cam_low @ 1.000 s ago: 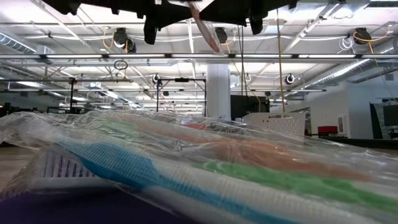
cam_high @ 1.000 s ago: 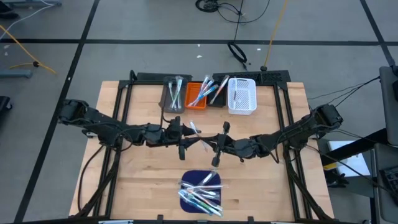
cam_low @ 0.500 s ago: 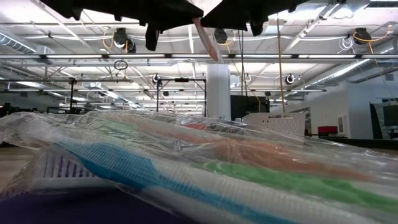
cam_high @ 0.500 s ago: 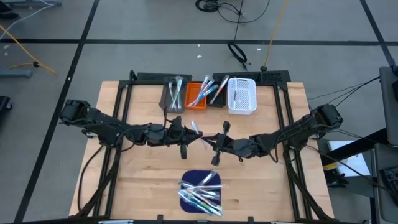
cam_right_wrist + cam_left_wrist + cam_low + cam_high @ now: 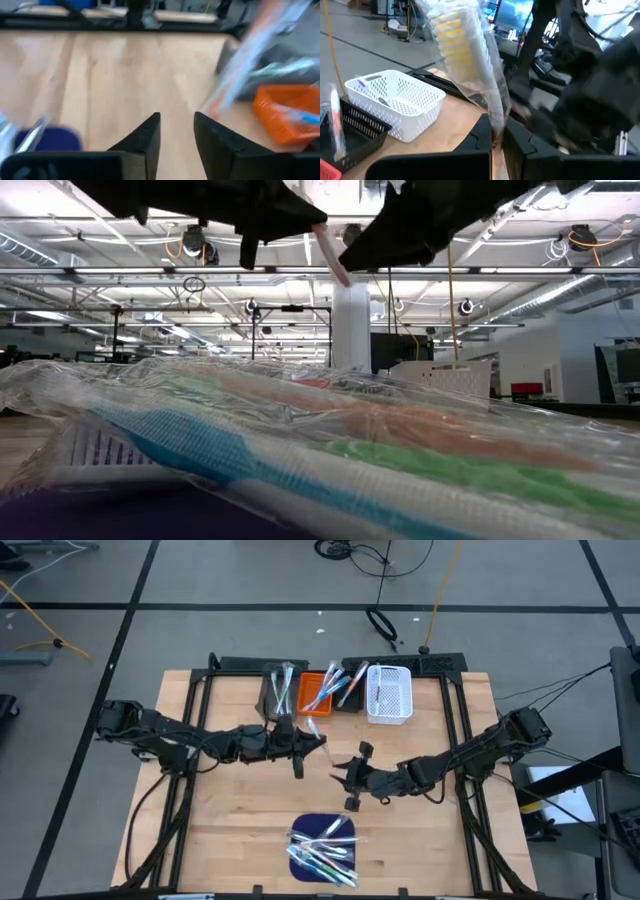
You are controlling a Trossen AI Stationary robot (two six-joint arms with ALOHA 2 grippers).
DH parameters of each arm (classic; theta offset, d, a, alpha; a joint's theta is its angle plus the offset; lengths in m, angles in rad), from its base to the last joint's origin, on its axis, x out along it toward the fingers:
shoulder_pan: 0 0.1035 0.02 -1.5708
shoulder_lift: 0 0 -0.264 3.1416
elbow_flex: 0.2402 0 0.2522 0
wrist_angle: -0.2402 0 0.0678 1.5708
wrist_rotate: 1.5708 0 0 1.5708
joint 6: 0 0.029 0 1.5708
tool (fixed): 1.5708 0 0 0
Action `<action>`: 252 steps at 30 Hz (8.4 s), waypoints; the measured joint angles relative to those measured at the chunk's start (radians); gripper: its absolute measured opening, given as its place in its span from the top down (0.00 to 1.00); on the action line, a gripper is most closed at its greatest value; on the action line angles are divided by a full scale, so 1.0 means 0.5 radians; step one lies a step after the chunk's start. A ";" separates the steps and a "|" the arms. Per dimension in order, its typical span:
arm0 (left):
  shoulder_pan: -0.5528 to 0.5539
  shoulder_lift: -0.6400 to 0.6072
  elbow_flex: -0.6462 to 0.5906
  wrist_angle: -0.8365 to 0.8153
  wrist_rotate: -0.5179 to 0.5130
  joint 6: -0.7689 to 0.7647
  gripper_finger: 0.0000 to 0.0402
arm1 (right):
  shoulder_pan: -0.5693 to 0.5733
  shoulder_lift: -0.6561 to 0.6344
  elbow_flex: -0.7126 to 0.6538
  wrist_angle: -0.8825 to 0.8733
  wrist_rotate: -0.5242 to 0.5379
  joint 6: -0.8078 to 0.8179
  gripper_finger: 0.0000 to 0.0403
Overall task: Pick & Place Toothbrushes
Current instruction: Put the orange toothbrush into the black bin
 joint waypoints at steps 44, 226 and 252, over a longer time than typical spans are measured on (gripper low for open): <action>0.921 1.116 1.936 -1.892 0.258 0.337 0.98 | 0.391 0.000 -0.002 -0.563 -0.154 0.448 0.71; -0.930 0.732 1.244 -2.257 0.078 -0.148 1.00 | 0.386 0.000 -0.150 -0.271 -0.148 0.473 0.71; -1.046 0.723 1.244 -2.605 -0.607 -0.591 1.00 | 0.385 0.000 -0.150 -0.026 -0.313 0.160 0.71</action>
